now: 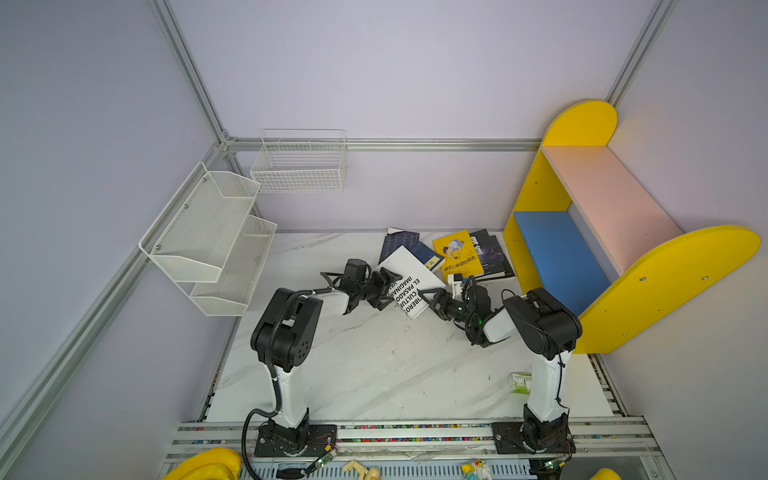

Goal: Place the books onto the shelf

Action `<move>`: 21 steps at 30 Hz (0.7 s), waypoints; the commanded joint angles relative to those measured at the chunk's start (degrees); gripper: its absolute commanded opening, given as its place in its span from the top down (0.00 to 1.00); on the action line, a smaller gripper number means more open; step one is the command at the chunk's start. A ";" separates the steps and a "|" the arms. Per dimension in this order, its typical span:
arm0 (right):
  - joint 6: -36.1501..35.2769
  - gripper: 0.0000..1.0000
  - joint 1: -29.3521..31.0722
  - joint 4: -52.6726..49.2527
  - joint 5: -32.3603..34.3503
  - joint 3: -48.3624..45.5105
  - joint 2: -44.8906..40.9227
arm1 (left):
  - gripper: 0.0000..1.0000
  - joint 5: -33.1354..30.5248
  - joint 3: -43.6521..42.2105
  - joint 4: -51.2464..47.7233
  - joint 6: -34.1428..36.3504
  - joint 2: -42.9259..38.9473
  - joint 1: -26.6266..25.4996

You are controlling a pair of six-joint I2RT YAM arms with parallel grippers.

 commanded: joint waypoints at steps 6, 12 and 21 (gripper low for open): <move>2.78 0.17 1.63 4.05 11.10 -4.06 -6.41 | 0.13 -2.17 -0.56 8.27 -11.52 -0.64 -3.99; 4.27 0.18 1.64 3.77 11.04 -2.05 -5.84 | 0.14 -1.66 2.02 8.31 -12.51 1.46 -6.06; 17.34 0.27 1.76 20.41 11.36 -6.16 1.14 | 0.16 -2.43 4.38 8.37 -12.55 3.29 -7.93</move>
